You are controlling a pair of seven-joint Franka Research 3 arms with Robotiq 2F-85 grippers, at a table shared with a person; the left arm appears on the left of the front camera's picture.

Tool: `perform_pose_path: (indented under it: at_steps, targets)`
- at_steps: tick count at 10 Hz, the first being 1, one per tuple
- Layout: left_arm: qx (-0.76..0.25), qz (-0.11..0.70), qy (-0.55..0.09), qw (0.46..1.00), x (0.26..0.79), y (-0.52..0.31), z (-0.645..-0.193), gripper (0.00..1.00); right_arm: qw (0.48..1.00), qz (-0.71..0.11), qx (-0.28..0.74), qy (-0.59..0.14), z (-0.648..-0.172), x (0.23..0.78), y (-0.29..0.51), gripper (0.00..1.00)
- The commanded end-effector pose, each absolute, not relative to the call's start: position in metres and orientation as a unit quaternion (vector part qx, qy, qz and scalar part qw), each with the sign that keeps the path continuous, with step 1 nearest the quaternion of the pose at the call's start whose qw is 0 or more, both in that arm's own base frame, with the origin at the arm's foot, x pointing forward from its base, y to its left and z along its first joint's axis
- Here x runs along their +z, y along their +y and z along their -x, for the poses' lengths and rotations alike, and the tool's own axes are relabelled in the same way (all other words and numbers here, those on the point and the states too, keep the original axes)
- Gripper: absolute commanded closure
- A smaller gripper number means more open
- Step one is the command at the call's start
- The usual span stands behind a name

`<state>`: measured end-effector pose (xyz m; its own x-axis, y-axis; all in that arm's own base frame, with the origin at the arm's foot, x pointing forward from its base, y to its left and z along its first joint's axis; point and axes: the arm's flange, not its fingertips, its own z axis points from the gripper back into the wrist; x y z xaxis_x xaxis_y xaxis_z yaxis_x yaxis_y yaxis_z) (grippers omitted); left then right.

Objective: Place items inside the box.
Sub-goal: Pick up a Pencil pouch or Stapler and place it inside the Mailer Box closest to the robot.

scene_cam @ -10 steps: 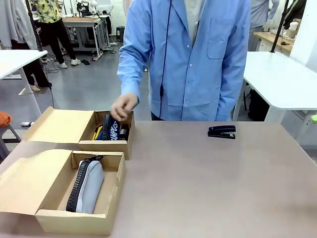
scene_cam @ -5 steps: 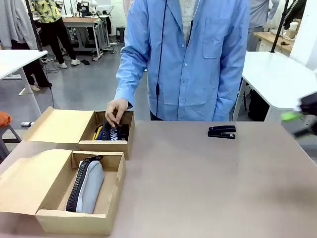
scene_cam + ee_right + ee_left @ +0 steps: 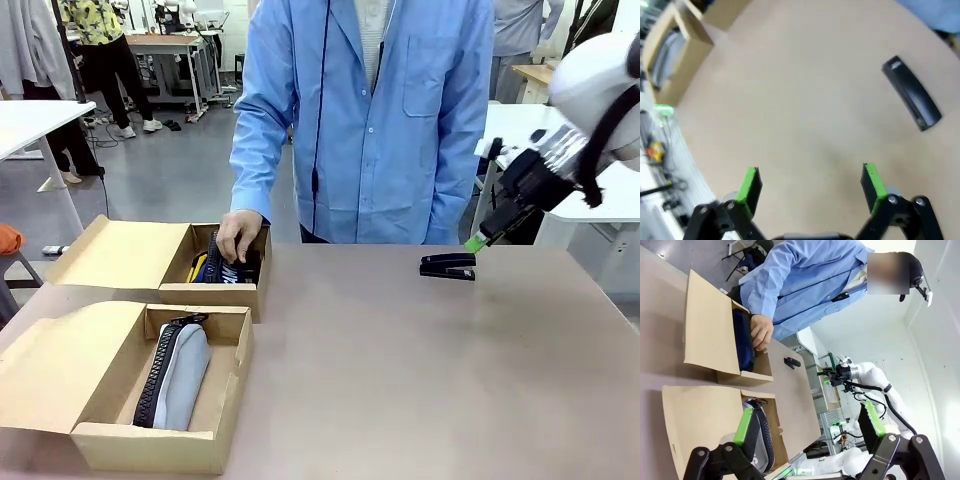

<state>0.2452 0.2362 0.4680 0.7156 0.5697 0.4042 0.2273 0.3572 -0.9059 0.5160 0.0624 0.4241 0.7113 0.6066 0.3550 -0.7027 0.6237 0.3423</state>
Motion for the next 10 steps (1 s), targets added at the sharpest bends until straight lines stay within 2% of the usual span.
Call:
perform_pose_path:
  at_steps: [1,3,4,7,10]
  targets:
    - [0.107,0.558,-0.37,0.735,0.468,0.235,-0.245,0.0,0.896,-0.249,0.347,-0.122,-0.501,0.439,0.061,0.0]
    - [0.107,0.558,-0.37,0.735,0.468,0.235,-0.245,0.0,0.896,-0.233,0.365,-0.099,-0.52,0.419,0.062,0.0]
    - [0.107,0.558,-0.37,0.735,0.468,0.235,-0.245,0.0,0.857,-0.187,0.458,-0.141,-0.548,0.404,0.081,0.0]
    - [0.107,0.558,-0.37,0.735,0.468,0.235,-0.245,0.0,0.817,-0.102,0.544,-0.163,-0.613,0.37,0.109,0.0]
    - [0.107,0.558,-0.37,0.735,0.468,0.235,-0.245,0.0,0.798,-0.059,0.587,-0.122,-0.645,0.337,0.121,0.0]
